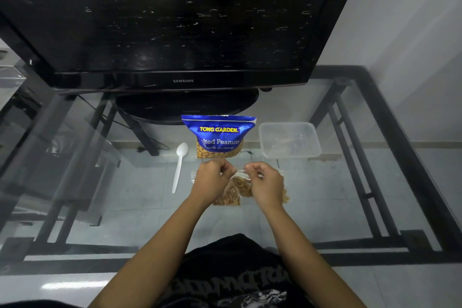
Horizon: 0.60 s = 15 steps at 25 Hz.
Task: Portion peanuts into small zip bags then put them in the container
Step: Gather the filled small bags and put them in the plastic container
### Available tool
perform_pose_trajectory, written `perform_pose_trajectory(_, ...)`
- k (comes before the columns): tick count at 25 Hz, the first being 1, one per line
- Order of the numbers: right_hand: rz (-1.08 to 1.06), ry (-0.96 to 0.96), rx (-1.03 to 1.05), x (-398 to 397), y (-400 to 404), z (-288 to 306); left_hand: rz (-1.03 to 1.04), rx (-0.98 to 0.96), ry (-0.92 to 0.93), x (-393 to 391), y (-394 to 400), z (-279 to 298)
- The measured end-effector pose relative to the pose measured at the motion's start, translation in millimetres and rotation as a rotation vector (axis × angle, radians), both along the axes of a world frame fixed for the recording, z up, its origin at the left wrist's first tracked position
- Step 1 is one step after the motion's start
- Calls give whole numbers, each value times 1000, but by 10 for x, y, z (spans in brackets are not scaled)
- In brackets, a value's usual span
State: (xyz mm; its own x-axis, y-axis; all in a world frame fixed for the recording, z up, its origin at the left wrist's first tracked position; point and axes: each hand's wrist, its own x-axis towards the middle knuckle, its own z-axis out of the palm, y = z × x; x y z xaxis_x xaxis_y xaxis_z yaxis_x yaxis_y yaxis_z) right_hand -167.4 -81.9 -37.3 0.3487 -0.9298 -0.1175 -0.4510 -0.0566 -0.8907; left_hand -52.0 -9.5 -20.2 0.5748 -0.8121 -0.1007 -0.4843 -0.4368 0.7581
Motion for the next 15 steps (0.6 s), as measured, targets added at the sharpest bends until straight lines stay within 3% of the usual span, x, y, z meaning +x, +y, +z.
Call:
perform_pose_trajectory(5,25,-28,113,-22,-36,-9,86,-7,99,11,26,4)
perform_pose_trajectory(10,-36,-236,505,-42,-90,9,119,42,673,-218,173,-108)
perform_pose_trajectory(12,-27,-190,530,-69,-153,-25,99,35,653,-324,171,-129)
perform_pose_trajectory(15,27,10,306,-224,-284,-92,154,110,367,-370,51,-164)
